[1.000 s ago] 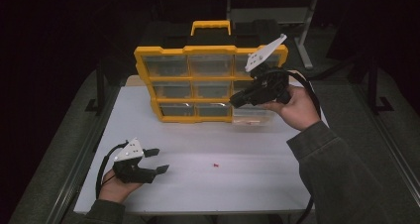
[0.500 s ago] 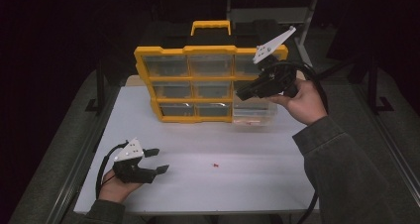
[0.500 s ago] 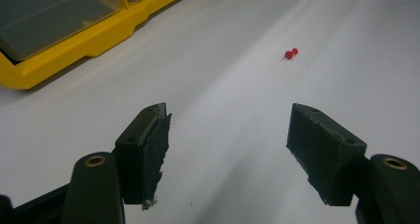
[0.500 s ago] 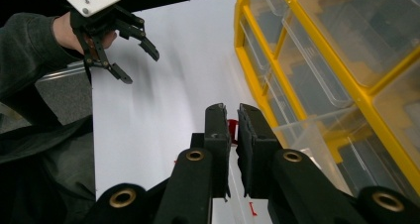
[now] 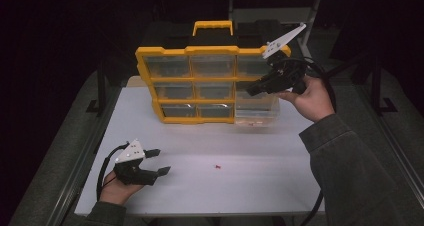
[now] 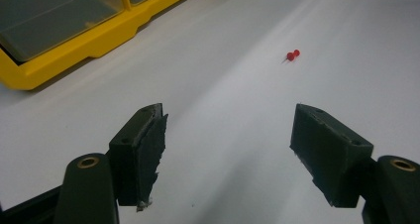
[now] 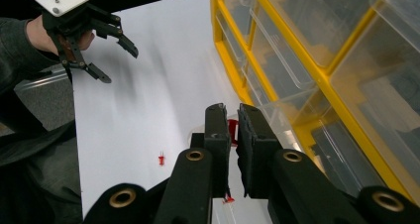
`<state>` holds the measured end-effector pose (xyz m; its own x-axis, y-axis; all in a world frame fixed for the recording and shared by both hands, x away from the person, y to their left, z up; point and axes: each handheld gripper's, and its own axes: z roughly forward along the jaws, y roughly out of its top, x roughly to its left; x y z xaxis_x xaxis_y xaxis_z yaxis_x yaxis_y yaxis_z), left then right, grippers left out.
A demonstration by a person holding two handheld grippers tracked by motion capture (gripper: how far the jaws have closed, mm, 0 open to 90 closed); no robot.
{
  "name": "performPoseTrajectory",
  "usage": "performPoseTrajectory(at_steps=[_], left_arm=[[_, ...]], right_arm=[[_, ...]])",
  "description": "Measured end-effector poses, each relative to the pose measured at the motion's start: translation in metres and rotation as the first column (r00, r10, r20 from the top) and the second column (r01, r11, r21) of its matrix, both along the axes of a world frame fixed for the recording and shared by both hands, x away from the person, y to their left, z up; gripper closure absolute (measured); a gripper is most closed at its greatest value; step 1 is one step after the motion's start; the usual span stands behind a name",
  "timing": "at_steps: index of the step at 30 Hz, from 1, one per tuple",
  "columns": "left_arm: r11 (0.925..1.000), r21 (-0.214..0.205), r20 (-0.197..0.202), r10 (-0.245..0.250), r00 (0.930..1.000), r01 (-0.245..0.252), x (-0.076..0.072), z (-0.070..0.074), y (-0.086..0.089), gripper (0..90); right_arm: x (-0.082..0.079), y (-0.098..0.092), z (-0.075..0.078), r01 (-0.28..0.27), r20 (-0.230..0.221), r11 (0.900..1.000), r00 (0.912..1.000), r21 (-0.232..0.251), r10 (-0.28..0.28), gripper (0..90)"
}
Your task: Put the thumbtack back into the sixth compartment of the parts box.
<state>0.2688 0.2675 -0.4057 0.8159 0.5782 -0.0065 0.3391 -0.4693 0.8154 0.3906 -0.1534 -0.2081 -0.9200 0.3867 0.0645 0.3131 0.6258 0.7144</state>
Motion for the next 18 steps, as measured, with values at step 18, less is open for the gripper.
performPoseTrajectory(at_steps=[18], left_arm=[[0.9998,-0.003,0.009,0.022,0.9997,-0.022,0.001,0.000,0.001,22.4]], right_arm=[[0.012,-0.012,-0.017,0.060,-0.020,0.9981,0.9980,-0.017,-0.060,81.9]])
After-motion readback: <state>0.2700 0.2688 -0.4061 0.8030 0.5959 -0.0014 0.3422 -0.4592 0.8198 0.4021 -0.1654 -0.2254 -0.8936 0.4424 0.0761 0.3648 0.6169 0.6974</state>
